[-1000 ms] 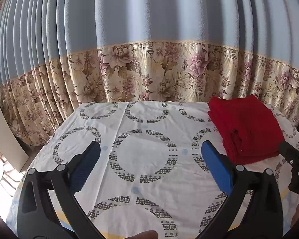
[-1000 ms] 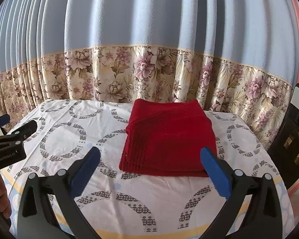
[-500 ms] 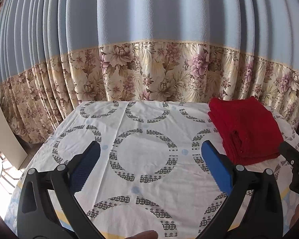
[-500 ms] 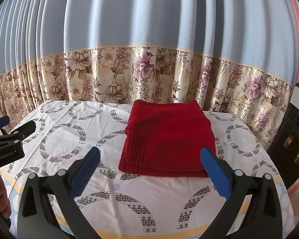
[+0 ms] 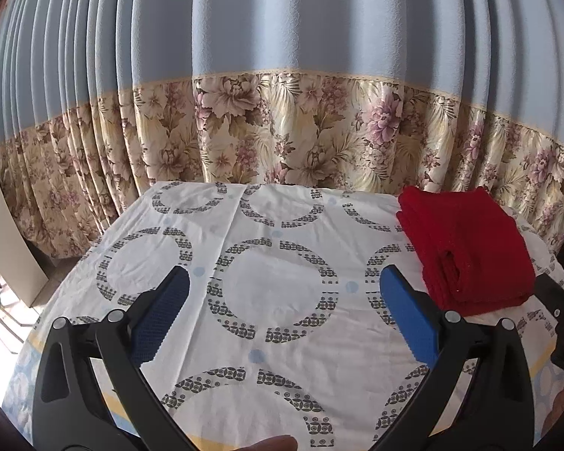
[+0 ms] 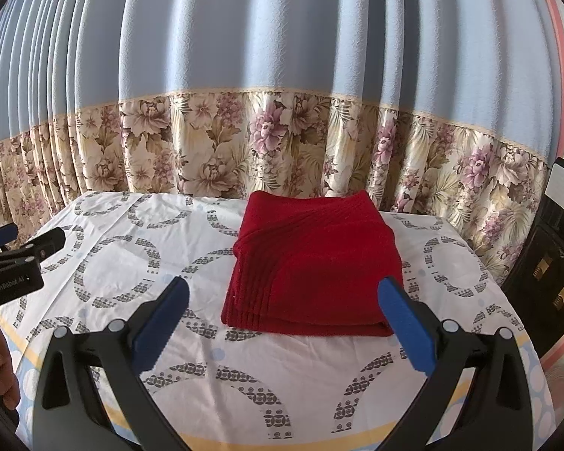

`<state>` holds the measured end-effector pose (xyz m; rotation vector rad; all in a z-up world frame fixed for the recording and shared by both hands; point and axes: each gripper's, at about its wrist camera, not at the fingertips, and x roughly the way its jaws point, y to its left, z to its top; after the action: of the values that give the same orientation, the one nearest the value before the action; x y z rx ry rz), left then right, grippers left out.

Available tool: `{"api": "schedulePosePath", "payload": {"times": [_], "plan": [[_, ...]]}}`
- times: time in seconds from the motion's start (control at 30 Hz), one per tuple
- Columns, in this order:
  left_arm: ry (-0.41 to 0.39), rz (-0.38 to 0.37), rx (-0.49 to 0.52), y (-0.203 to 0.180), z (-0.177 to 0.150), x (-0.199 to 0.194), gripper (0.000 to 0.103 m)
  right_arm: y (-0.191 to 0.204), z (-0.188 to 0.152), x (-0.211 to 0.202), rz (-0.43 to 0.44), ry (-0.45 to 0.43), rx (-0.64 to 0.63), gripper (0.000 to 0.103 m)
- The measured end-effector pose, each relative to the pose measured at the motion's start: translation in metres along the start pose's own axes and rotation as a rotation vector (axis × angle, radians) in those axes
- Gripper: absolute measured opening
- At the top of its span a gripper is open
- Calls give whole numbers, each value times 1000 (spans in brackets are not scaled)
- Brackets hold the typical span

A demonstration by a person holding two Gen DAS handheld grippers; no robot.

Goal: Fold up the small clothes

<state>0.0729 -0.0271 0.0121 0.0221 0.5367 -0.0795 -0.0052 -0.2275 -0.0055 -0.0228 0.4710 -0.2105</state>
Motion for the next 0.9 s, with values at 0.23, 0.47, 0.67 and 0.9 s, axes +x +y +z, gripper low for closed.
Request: {"api": "schedulePosePath", "payload": {"times": [0.23,0.47,0.67,0.9], "plan": [[-9,26,10,-2,-1,1,100,0,0,-1,-2,-6,-2,101],[2,14,23,-4,-2,3,100,-1,0,0,0,-2,-2,101],[6,3,14,-3,-1,2,100,-1,0,1,-3,0,-7,101],[9,-2,10,-2,-1,2,100,-1,1,1,-4,-2,-10,101]]}}
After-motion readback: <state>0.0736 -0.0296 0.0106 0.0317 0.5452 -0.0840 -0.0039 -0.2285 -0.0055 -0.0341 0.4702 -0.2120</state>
